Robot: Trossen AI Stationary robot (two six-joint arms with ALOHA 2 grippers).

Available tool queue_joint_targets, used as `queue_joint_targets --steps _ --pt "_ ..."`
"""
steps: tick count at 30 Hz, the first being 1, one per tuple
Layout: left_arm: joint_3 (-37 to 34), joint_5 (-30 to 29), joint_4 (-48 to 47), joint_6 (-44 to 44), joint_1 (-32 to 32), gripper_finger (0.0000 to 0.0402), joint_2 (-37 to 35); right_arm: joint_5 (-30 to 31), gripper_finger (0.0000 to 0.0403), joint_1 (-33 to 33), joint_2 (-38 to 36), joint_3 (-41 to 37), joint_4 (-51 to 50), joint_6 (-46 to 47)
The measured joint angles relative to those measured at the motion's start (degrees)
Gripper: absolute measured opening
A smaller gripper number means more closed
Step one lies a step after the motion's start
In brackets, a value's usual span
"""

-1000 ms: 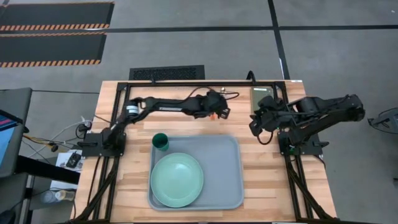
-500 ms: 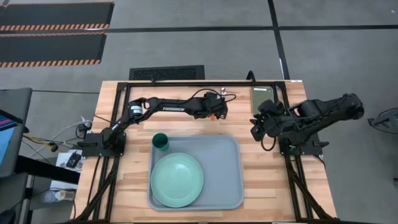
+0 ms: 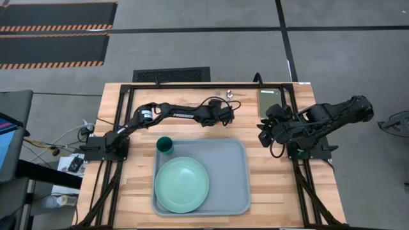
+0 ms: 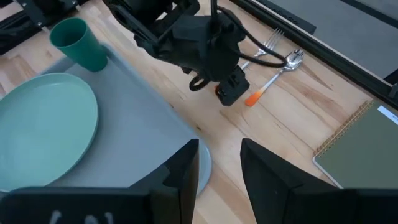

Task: Pick and place plate/cup/fork/spoon on tray
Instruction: Put the orange fork to the right side of the blue plate on the blue serving tray

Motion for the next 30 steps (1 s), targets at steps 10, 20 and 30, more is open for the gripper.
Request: queue_joint_targets --steps 10,20,30 --pt "-0.09 -1.81 -0.12 -3.75 1.05 0.0247 0.7 0.24 0.0143 -0.02 0.0 0.02 -0.1 -0.46" --pt "0.0 -0.44 -0.18 -3.16 1.28 0.0094 1.29 0.42 0.0137 -0.01 0.01 0.02 0.07 -0.48" --pt "0.2 0.81 -0.79 -1.65 0.99 0.0017 2.51 0.39 0.0137 0.0 0.02 0.02 0.07 -0.5"
